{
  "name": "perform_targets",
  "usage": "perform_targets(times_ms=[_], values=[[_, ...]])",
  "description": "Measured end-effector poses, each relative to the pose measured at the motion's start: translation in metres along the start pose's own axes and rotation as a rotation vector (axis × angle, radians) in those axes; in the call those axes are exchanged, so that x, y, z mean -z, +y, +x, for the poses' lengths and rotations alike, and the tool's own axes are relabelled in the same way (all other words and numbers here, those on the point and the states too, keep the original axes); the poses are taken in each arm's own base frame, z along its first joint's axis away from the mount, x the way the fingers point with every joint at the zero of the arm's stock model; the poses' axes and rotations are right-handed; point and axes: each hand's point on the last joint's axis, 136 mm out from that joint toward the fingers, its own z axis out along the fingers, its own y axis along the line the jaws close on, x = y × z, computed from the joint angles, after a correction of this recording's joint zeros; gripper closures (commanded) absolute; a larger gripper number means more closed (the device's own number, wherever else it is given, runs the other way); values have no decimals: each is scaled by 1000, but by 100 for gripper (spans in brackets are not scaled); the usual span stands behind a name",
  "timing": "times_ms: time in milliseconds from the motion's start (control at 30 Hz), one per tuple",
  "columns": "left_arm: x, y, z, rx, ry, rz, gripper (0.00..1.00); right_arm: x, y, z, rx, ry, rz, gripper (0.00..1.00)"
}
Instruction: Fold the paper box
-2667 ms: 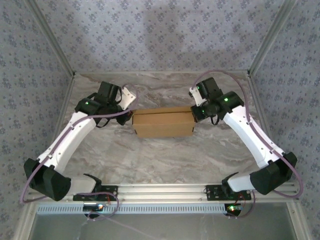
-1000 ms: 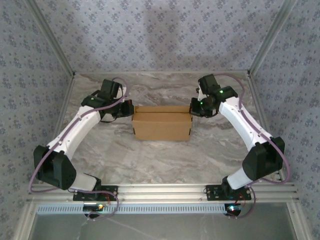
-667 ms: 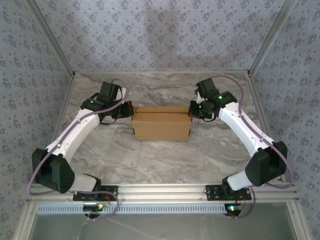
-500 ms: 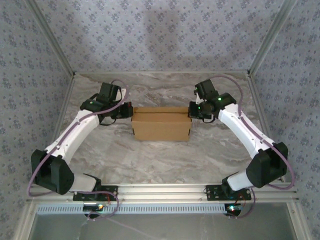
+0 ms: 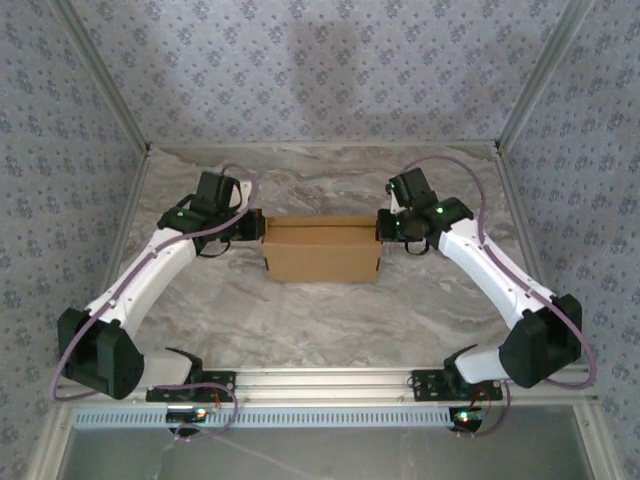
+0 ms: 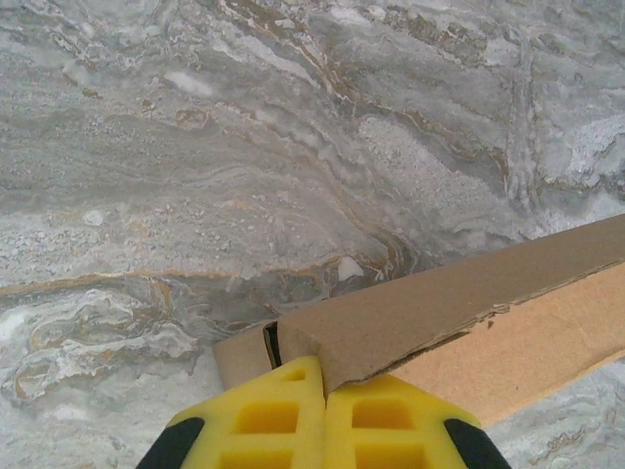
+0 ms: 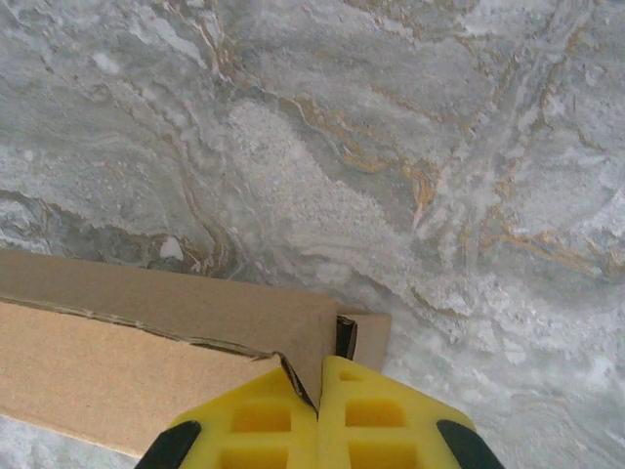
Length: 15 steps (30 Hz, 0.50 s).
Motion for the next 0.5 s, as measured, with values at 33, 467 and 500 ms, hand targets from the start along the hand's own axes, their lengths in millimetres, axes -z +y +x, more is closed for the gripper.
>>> perform_targets(times_ms=[33,467,500], values=[[0,0,0,-4,-6,2,100,0,0,1,3,-14,-4,100],[-1,-4,4,-33,-56,19,100,2,-3,6,16,-131,-13,100],[-1,-4,5,-34,-60,20,100,2,-3,6,8,-138,-15,100]])
